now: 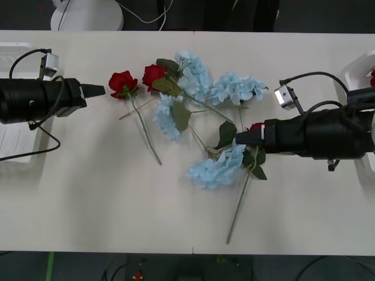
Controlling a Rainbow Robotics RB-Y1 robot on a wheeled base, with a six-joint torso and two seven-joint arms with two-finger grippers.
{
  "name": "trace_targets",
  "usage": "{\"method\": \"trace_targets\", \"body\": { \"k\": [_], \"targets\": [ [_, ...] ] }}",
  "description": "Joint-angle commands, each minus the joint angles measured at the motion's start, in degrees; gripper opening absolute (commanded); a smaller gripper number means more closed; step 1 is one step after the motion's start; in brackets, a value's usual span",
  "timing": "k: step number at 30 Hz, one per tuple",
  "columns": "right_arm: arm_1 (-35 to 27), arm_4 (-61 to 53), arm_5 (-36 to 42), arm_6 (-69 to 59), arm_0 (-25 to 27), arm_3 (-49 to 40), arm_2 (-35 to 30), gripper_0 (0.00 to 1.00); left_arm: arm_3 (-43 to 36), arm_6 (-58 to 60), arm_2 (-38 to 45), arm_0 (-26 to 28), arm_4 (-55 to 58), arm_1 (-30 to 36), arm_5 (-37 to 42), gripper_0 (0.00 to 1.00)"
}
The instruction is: Put the red flowers into the right box and the blue flowers into the left box
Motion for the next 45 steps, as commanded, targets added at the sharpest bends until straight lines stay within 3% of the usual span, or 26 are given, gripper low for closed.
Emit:
{"method": "trace_targets", "body": {
  "k": [1, 8, 17, 25, 36, 40, 42, 43, 45],
  "targets": [
    [-2.40, 11.03, 1.00, -18.58, -0.73, -6.03, 7.14, 1.00, -4.66, 12.57, 1.42, -4.63, -11.70, 1.33, 4.90, 1.00],
    [2.61, 26.24, 9.97, -36.60, -6.00, -2.69, 13.03, 1.00, -13.09, 37.18, -3.68, -7.26, -32.09, -4.74, 6.83, 1.00],
    [9.99, 35.11, 13.13, -38.71, -8.28, 5.83, 13.03, 1.00, -14.32, 57.83, -17.30, -11.48, -52.30, -9.57, 5.43, 1.00],
    [11.75, 38.81, 14.18, -38.97, -8.64, 8.56, 13.12, 1.00, -5.10, 64.16, -27.59, -15.17, -62.41, -12.91, -3.10, 1.00],
    [13.50, 44.78, 15.50, -39.06, -13.29, 16.56, 17.77, 1.00, 4.22, 63.20, -28.47, -16.76, -63.82, -14.58, -10.75, 1.00],
    [14.21, 44.78, 14.98, -38.79, -14.35, 19.37, 18.13, 1.00, 7.74, 62.58, -30.66, -16.76, -64.26, -14.67, -14.35, 0.73],
    [14.38, 45.13, 15.06, -38.79, -14.44, 19.46, 18.13, 1.00, 8.53, 62.40, -31.19, -16.84, -64.17, -14.67, -14.96, 0.46],
    [14.38, 45.13, 15.06, -38.79, -14.44, 19.46, 18.13, 1.00, 8.53, 62.32, -31.28, -16.76, -64.17, -14.67, -14.96, 0.21],
    [14.38, 45.22, 15.15, -38.79, -14.44, 19.54, 18.48, 1.00, 8.62, 62.23, -31.28, -16.76, -64.08, -14.67, -14.96, 0.00]
  ]
}}
